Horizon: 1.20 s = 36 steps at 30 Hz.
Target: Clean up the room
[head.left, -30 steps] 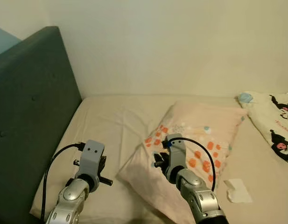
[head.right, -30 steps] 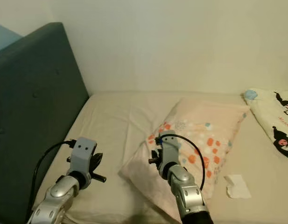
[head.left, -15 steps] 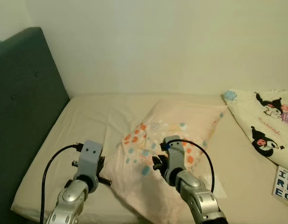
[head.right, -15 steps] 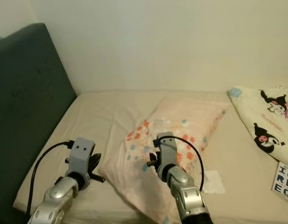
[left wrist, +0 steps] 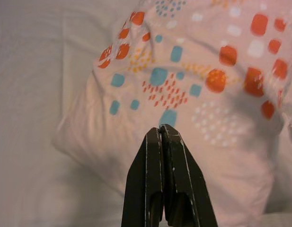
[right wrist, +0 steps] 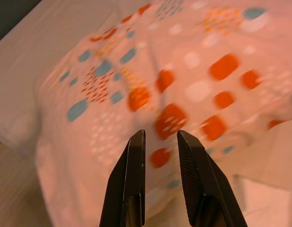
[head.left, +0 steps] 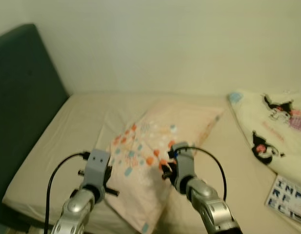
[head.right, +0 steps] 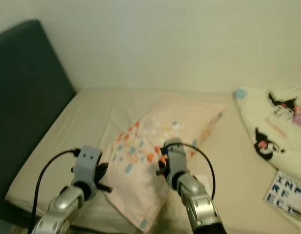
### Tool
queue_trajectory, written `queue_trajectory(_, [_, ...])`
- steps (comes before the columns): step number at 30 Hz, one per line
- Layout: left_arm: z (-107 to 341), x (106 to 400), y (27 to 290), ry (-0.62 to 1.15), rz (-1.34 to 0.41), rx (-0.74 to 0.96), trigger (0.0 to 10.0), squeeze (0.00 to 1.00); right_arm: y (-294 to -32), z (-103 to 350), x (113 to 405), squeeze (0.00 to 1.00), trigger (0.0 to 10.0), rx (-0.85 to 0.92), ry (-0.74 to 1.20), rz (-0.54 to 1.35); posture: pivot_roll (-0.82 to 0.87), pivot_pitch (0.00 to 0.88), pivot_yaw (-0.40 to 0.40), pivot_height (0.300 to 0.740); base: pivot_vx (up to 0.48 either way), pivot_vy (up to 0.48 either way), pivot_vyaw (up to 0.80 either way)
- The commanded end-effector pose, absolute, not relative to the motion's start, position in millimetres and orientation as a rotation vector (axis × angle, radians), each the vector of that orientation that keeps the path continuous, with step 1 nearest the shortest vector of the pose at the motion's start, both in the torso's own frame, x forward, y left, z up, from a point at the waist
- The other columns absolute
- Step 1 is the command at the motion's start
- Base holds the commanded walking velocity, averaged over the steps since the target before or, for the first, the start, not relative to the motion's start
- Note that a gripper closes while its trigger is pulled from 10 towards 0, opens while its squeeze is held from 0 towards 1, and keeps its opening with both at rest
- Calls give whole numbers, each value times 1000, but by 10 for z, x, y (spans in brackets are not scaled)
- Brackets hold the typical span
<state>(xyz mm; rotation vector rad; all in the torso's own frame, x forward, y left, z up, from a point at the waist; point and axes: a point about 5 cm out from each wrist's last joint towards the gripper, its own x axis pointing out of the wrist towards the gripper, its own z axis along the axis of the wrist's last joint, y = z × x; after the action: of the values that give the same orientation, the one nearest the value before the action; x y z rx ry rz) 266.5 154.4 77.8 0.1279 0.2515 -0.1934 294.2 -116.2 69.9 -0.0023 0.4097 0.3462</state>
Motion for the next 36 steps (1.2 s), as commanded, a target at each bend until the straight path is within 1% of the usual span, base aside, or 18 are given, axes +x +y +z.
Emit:
queue_trajectory(1, [700,2638,1603,304,-167,147,10000,0,-1108,673,2911,0,10000,27,422,361,-70,88,-6,729,0,0,0])
queue_trajectory(11, [684,2646,1598,313,-162,159,10000,0,-1115,674,2905,0,10000,23,426,363,-74,93,-2,729,0,471,0])
queue_trajectory(15, [689,2666,1599,308,-157,183,10000,0,-1127,682,2911,0,10000,19,418,351,-77,92,4,729,0,0,0])
queue_trajectory(17, [704,2676,1567,287,-184,195,10000,0,-1183,706,2938,0,10000,15,400,299,-81,94,7,729,0,0,0])
queue_trajectory(21, [717,2676,1544,274,-197,190,10000,0,-1239,722,2960,0,10000,16,388,253,-82,94,8,729,0,0,0])
queue_trajectory(24, [736,2679,1519,252,-209,166,10000,0,-1347,723,2966,0,10000,8,383,169,-87,96,12,729,0,0,0])
queue_trajectory(29, [739,2673,1507,246,-233,157,10000,0,-1413,764,2956,0,10000,13,357,133,-97,99,16,709,0,0,0])
queue_trajectory(30, [746,2670,1506,240,-234,151,10000,0,-1424,771,2949,0,10000,9,355,132,-97,101,15,699,0,0,0])
queue_trajectory(33, [749,2669,1505,238,-236,148,10000,0,-1426,771,2947,0,10000,8,356,131,-97,101,15,694,0,0,0])
queue_trajectory(34, [760,2676,1505,232,-235,141,10000,0,-1429,772,2932,0,10000,15,358,124,-99,102,12,684,0,0,0])
queue_trajectory(36, [760,2676,1505,232,-235,141,10000,0,-1429,772,2932,0,10000,15,358,124,-99,102,12,684,0,0,0])
